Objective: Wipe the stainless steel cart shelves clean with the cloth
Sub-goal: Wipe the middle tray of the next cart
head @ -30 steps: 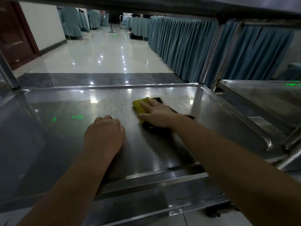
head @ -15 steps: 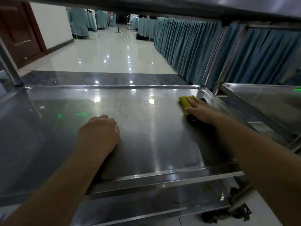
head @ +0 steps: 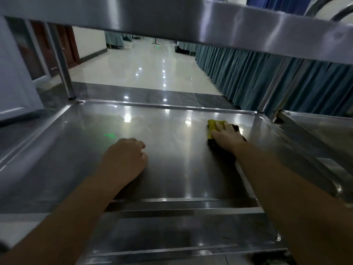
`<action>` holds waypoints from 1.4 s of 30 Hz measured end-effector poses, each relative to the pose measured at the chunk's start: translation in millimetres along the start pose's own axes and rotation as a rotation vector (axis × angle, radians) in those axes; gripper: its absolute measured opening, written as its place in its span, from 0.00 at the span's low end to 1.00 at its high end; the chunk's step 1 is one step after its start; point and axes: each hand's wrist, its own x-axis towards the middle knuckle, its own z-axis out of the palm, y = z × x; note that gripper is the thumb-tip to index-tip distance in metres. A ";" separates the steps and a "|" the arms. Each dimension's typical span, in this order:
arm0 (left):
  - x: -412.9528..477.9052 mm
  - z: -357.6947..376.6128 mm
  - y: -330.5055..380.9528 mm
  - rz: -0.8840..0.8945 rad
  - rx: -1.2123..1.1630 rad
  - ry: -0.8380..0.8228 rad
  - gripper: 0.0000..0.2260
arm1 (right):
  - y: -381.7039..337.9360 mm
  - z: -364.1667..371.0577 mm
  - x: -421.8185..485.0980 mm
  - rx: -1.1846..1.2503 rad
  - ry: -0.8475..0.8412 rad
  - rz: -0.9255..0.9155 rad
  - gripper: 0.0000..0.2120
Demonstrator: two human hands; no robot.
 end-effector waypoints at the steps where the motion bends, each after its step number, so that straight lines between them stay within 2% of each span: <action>1: -6.9 -8.2 -15.8 -0.014 0.020 -0.002 0.18 | -20.5 5.0 0.2 0.004 -0.001 -0.020 0.27; 6: -48.3 -38.1 -78.2 -0.091 0.015 0.004 0.15 | -142.0 33.0 -5.4 0.017 -0.023 -0.138 0.27; 9: -71.9 -41.2 -100.3 -0.071 -0.022 0.034 0.08 | -220.0 51.3 -15.8 0.024 -0.051 -0.248 0.27; 12: -80.7 -41.9 -108.3 -0.030 -0.059 0.087 0.08 | -282.9 64.5 -34.0 0.016 -0.104 -0.381 0.28; 15: -80.8 -41.0 -111.9 -0.047 -0.085 0.135 0.08 | -311.9 71.3 -55.8 -0.035 -0.144 -0.552 0.28; 19: -83.3 -40.8 -110.7 -0.054 -0.083 0.156 0.08 | -285.6 65.0 -59.6 -0.059 -0.166 -0.659 0.27; 22: -85.6 -40.4 -110.0 -0.087 -0.103 0.178 0.08 | -234.6 54.5 -43.2 -0.042 -0.114 -0.555 0.28; 28: -86.2 -40.2 -108.9 -0.091 -0.099 0.176 0.06 | -88.0 25.9 -19.3 -0.038 -0.004 -0.173 0.29; 32: -86.9 -38.1 -110.1 -0.070 -0.096 0.196 0.05 | -24.3 17.1 -35.1 0.013 0.040 0.051 0.28; 35: -85.6 -36.1 -108.6 -0.084 -0.080 0.199 0.05 | -21.6 20.4 -46.0 -0.013 0.080 0.161 0.27; 38: -85.7 -34.4 -104.9 -0.062 -0.037 0.247 0.06 | -55.3 30.2 -61.2 0.018 0.130 0.241 0.26; 40: -86.3 -33.9 -103.6 -0.065 -0.029 0.250 0.06 | -90.8 38.0 -69.9 0.011 0.139 0.221 0.26; 42: -87.2 -33.3 -103.2 -0.089 -0.052 0.246 0.07 | -133.0 45.6 -77.4 -0.002 0.108 0.107 0.27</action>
